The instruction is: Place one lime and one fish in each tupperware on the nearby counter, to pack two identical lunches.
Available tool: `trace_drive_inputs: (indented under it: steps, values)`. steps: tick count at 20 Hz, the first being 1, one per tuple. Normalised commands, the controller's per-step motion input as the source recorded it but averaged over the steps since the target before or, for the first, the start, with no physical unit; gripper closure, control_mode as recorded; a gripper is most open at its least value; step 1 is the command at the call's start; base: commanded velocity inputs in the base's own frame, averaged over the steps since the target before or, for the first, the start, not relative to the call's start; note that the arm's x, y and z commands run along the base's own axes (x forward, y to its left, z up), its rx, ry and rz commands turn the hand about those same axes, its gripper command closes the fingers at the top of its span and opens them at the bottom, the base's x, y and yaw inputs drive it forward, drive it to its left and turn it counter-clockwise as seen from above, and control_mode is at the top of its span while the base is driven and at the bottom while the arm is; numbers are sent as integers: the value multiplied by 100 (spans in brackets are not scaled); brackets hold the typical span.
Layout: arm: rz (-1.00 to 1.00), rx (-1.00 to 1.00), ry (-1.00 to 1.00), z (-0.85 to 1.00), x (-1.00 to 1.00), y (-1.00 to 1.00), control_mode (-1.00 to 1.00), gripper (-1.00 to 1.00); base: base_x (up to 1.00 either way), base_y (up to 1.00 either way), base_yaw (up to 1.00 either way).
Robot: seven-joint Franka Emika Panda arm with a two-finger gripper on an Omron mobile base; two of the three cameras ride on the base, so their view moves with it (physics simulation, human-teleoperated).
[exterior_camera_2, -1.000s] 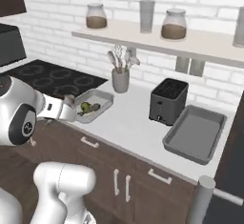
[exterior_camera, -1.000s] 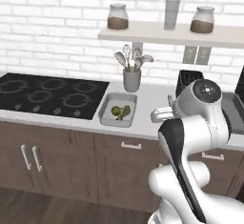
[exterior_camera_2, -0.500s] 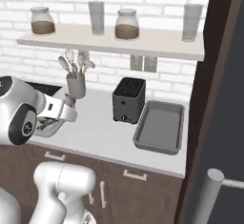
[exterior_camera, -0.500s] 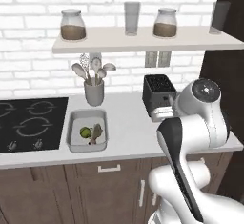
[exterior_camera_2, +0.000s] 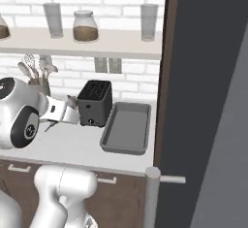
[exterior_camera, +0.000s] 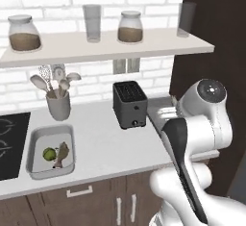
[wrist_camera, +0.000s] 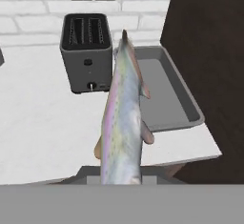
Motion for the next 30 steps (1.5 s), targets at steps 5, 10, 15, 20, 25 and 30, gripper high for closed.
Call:
trace_drive_inputs:
  steps: [5,10,15,20,25,30]
  values:
    - [-3,0,1,-10,39,-16,-100,100,44,-3,-4]
    - [-7,2,6,-73,93,-77,-100,100,0,0,0]
    - [-1,0,1,-98,82,-73,-100,100,0,0,0]
    - [0,0,3,-100,87,-56,-100,100,0,0,0]
    - [0,3,4,-61,100,-37,-100,100,0,0,0]
    - [0,8,25,-38,100,-8,-100,-100,0,0,0]
